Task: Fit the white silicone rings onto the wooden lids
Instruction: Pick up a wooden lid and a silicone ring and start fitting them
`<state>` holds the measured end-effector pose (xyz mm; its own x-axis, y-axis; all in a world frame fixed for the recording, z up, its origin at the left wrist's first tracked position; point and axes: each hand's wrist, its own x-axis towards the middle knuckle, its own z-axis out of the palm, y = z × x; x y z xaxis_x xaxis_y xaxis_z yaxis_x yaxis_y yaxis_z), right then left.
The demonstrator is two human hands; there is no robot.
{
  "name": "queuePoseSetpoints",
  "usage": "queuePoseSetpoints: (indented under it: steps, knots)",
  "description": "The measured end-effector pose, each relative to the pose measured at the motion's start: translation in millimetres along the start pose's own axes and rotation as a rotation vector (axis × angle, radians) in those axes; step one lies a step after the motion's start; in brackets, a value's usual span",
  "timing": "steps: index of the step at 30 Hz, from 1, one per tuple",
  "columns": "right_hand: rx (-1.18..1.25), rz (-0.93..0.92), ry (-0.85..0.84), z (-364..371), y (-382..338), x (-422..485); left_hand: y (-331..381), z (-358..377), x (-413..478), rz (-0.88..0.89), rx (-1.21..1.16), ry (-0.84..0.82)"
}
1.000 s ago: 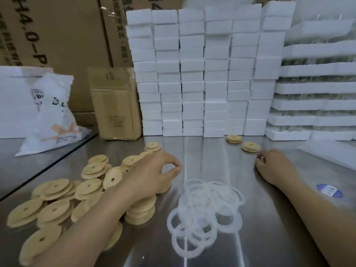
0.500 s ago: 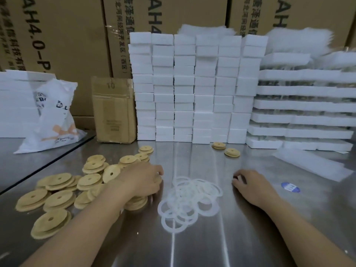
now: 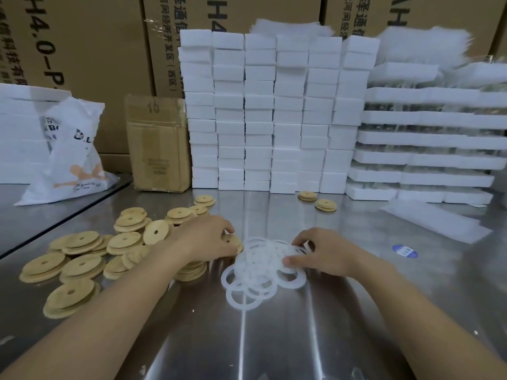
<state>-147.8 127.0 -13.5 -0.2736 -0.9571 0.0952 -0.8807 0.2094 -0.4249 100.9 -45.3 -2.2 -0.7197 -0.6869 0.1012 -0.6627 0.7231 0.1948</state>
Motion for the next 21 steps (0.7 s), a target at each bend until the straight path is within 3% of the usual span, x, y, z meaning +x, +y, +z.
queuePoseSetpoints:
  steps: [4, 6, 8, 10, 18, 21]
  knots:
    - [0.064, 0.011, 0.003, -3.6, -0.6, -0.7, 5.1, -0.4, 1.9, -0.012, -0.231, 0.144]
    - [0.106, 0.013, 0.014, -5.4, -0.5, -0.5, 10.1, -3.0, 4.0, -0.043, -0.523, 0.161]
    - [0.128, 0.023, 0.030, -7.0, -0.9, -0.8, 19.6, -5.2, 2.8, -0.107, -0.947, 0.066]
    - [0.108, 0.026, 0.053, -7.8, -1.1, -0.5, 29.3, -2.4, 3.2, -0.146, -1.179, 0.012]
    - [0.091, 0.007, 0.132, -16.9, 1.4, 0.4, 54.0, 13.8, 0.1, -0.226, -1.517, -0.057]
    - [0.222, -0.033, 0.161, -22.3, -3.1, -2.3, 60.6, 18.6, -0.5, -0.272, -1.559, -0.058]
